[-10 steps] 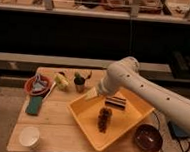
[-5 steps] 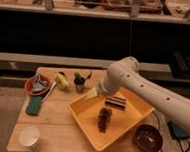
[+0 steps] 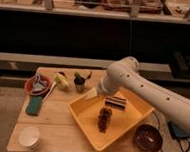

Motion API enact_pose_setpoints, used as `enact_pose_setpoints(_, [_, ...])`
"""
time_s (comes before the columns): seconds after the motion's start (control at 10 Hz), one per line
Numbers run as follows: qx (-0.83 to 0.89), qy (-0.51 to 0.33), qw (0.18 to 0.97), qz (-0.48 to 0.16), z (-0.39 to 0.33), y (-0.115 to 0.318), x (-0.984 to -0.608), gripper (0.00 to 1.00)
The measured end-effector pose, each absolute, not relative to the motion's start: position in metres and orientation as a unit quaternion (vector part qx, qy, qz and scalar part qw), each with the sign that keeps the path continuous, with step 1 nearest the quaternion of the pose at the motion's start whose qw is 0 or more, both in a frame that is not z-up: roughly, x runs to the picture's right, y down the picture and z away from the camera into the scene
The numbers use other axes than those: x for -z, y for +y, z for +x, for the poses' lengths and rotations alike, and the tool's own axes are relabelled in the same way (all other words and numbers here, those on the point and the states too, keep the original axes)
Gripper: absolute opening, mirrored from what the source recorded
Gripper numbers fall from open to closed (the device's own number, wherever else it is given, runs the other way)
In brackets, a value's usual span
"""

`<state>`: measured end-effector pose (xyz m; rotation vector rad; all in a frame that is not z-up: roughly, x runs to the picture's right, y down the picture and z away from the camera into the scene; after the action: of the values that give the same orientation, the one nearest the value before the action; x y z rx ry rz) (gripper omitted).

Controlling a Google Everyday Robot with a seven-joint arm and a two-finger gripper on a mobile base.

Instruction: Place eraser in purple bowl

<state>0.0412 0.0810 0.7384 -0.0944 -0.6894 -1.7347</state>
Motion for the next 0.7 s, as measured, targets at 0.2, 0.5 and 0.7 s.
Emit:
enact_pose_setpoints(0.2, [0.77, -0.264, 0.579, -0.055, 0.058, 0.069, -0.747, 0.8])
enact_pose_setpoints(0.5, [0.804, -0.208, 0.55, -0.087, 0.113, 0.046, -0.749, 0.8])
enact_pose_setpoints(0.7, [0.813, -0.191, 0.54, -0.102, 0.142, 0.039, -0.75, 0.8])
